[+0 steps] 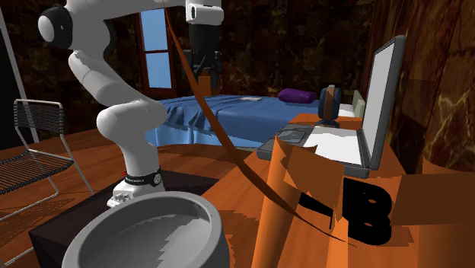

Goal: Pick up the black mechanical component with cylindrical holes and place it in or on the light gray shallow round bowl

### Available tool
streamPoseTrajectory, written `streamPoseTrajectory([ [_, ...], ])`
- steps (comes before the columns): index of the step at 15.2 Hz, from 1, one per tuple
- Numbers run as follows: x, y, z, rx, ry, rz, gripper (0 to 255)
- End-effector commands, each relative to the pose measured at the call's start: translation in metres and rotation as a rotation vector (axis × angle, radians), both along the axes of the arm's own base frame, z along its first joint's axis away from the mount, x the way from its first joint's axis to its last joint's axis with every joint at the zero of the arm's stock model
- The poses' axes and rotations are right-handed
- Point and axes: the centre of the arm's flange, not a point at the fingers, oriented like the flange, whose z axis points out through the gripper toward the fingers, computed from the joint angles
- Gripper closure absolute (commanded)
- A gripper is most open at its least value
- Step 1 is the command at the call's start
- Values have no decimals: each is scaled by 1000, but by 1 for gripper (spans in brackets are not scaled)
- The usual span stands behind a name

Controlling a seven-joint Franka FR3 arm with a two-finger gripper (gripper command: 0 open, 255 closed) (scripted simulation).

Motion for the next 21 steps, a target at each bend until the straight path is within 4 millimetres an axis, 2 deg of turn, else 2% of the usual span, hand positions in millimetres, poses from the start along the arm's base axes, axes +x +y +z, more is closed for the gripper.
streamPoseTrajectory([
  [1, 0, 0, 0, 0, 0, 0, 0],
  [21, 198, -140, -71, -38, -62, 45, 0],
])
